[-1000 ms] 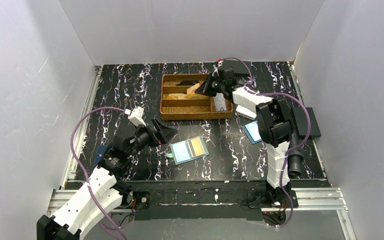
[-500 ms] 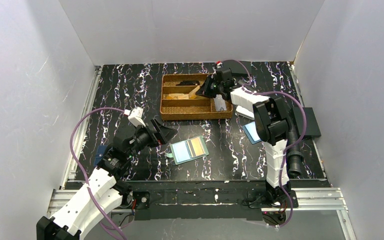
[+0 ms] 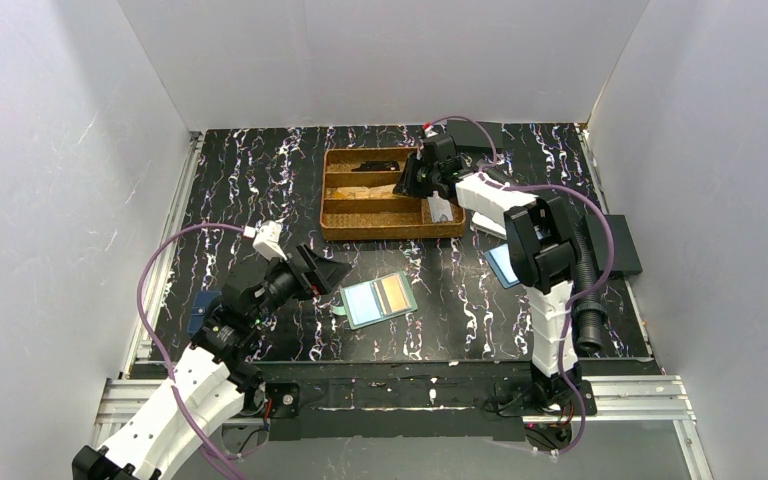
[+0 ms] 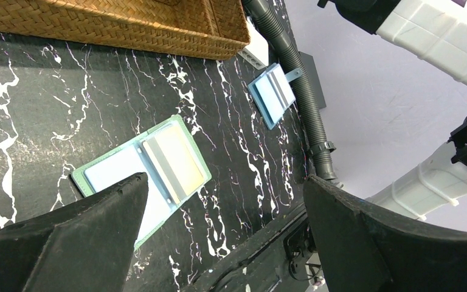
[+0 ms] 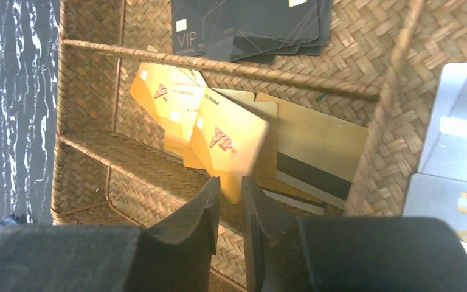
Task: Take the credit cards out of the card holder
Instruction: Place the credit card in the storage box.
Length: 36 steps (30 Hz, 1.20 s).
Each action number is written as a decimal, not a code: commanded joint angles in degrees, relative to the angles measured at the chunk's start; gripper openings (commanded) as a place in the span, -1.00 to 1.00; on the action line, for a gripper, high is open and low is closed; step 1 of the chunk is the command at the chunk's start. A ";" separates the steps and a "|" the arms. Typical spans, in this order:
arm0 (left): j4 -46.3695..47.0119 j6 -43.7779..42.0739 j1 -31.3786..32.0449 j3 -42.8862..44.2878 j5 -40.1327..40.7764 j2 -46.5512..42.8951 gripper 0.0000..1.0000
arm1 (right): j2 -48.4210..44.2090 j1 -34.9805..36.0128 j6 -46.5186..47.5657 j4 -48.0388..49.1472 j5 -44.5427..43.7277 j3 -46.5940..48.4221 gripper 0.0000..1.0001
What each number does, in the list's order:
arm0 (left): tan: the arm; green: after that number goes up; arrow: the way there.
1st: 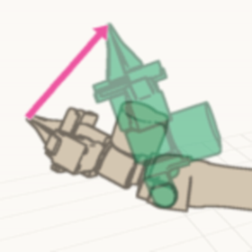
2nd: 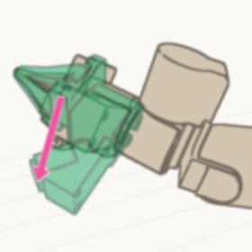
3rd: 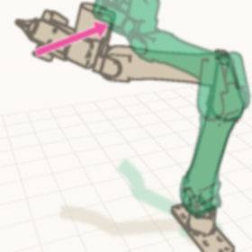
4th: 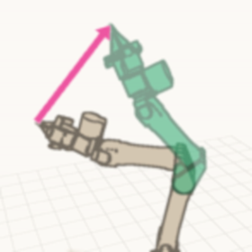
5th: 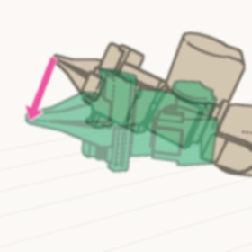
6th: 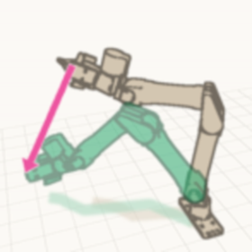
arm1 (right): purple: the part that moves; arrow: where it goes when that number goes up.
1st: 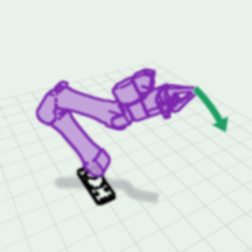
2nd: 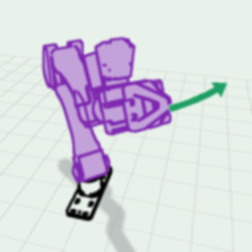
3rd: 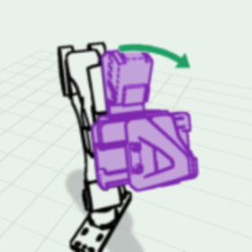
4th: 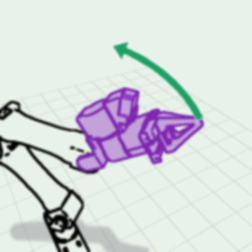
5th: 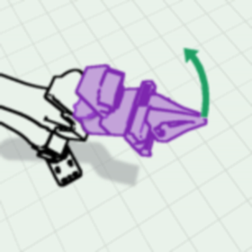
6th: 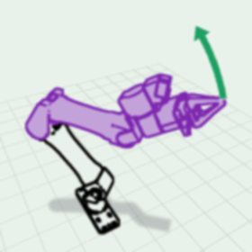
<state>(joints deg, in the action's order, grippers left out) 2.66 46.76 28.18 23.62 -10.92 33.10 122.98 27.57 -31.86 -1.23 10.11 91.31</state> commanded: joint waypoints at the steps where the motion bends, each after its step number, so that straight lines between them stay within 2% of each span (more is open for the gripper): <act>1: 0.76 0.34 -0.32 -0.51 0.19 -0.46 0.97 | -6.03 0.11 4.40 -1.98 -3.83 1.92 -0.42; 4: 1.54 0.40 -0.32 -0.06 -3.56 0.19 0.97 | -10.67 0.06 7.14 -2.61 -4.09 1.15 -0.34; 8: 2.56 2.44 -0.28 -0.06 -7.46 1.69 0.97 | -18.12 0.03 12.87 -3.17 -0.13 -2.16 -0.30; 10: 4.20 3.65 -0.30 -0.44 -9.29 2.84 0.97 | -22.14 -0.06 18.33 -5.79 4.75 -2.99 -0.27; 14: 7.65 7.02 -0.32 -0.85 -13.37 6.52 0.97 | -30.07 -1.91 30.83 -11.91 21.00 -8.32 -0.11; 30: 10.77 10.45 0.70 -0.61 -15.90 14.27 0.96 | -37.59 -4.90 44.76 -22.96 36.80 -19.49 -0.07; 34: 10.92 10.56 2.62 -0.06 -14.71 17.31 0.96 | -39.08 -4.90 44.20 -21.78 38.48 -24.10 -0.07; 36: 10.97 10.26 3.84 0.46 -13.77 19.28 0.95 | -40.22 -4.89 41.09 -17.49 39.65 -27.78 -0.08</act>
<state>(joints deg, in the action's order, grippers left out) 12.67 57.25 30.04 23.05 -25.80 49.89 86.54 22.68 10.76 -22.46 45.28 67.99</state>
